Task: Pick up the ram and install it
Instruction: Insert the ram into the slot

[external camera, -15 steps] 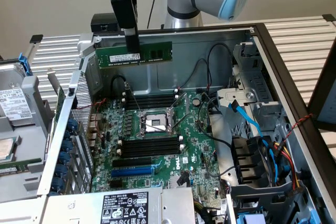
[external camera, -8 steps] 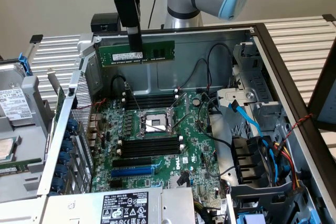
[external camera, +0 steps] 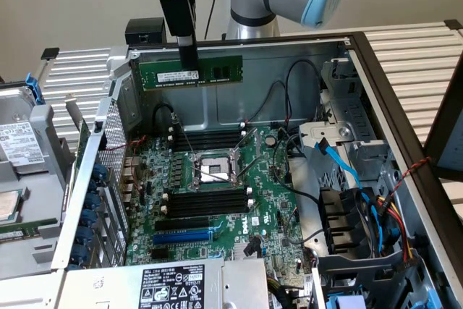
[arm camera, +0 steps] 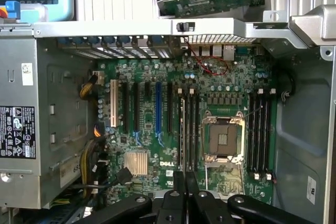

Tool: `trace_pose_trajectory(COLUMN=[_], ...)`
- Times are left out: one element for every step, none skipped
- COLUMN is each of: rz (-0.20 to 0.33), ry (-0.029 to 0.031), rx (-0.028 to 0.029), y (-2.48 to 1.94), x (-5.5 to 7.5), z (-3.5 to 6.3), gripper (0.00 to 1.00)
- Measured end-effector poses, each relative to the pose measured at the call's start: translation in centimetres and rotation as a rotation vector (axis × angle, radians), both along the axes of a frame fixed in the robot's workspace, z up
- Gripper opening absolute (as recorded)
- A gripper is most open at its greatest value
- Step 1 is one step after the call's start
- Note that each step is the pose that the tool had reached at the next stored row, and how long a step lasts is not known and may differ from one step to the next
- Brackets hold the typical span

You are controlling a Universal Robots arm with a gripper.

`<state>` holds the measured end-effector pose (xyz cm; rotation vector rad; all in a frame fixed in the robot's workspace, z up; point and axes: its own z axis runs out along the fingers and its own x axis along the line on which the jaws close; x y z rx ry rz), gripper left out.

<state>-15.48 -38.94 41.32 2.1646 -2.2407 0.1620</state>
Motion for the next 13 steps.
trace_pose_trajectory(rz=[0.0,-0.001,-0.001,-0.001,-0.001,-0.001,-0.001,-0.001,-0.001,-0.002,-0.002,-0.002,-0.002], ry=[0.0,0.0,0.0,0.0,0.0,0.0,0.0,0.0,0.0,0.0,-0.0001,-0.0002,0.0], rx=[0.0,0.0,0.0,0.0,0.0,0.0,0.0,0.0,0.0,-0.0002,-0.0006,-0.0006,-0.0007], y=[0.0,0.0,0.0,0.0,0.0,0.0,0.0,0.0,0.0,0.0,0.0,0.0,0.0], x=[0.0,0.0,0.0,0.0,0.0,0.0,0.0,0.0,0.0,0.0,0.0,0.01,0.01], z=[0.0,0.0,0.0,0.0,0.0,0.0,0.0,0.0,0.0,-0.01,-0.02,-0.08,-0.26], gripper=[0.12,0.12,0.12,0.12,0.12,0.12,0.12,0.12,0.12,0.12,0.12,0.12,0.12])
